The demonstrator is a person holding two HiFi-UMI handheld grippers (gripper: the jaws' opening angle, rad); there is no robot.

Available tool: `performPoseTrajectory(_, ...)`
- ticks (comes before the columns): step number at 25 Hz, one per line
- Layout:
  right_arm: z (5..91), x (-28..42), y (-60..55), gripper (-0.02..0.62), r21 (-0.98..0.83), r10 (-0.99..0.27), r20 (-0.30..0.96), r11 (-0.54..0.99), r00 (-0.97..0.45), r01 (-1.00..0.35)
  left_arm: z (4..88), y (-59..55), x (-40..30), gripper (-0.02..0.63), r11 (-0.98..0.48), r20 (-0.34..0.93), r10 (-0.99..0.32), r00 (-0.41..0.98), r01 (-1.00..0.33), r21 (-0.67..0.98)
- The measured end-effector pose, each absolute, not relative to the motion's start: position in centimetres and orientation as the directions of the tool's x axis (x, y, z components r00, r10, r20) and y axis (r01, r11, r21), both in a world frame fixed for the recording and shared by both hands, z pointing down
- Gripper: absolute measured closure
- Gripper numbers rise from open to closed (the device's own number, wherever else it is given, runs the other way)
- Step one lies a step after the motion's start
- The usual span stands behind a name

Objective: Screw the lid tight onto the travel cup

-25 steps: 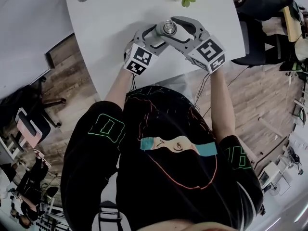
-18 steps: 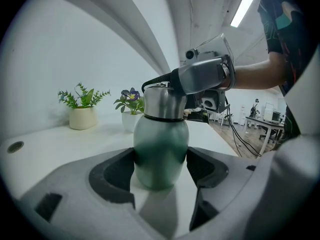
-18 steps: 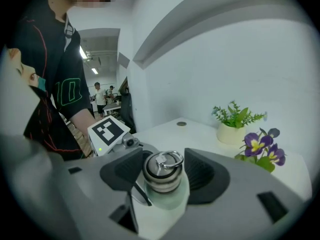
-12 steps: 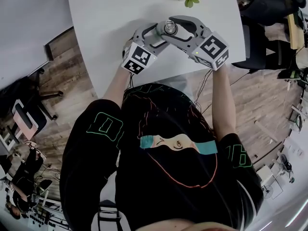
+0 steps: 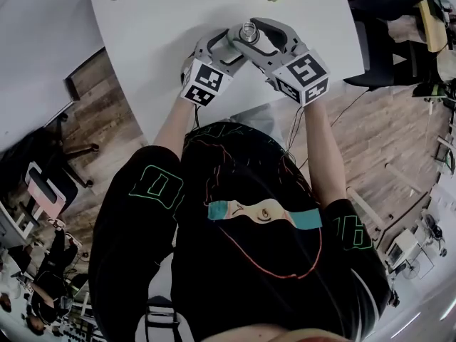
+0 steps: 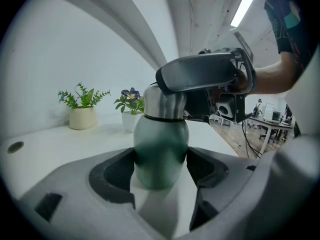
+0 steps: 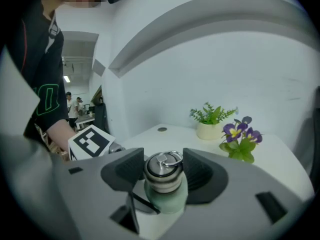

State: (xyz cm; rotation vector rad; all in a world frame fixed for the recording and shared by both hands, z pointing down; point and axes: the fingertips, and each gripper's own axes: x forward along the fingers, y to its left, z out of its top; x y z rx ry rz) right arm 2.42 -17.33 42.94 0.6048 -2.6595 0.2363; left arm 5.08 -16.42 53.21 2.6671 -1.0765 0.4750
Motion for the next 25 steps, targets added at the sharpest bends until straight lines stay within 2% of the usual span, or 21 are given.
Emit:
performPoseTrajectory(11, 42.7, 3.1, -17.8, 0.347, -0.098, -0.663, 0.367, 0.67, -0.652, -0.736, 52.9, -16.4, 4.9, 0.268, -0.704, 0.373, -0.634, 0.677, -0.705, 0.083)
performPoseTrajectory(25, 43.2, 3.5, -17.9, 0.342, -0.133, -0.658, 0.38, 0.657, -0.65, -0.742, 53.3, -16.5, 5.3, 0.265, -0.702, 0.384, -0.628, 0.676, -0.706, 0.094)
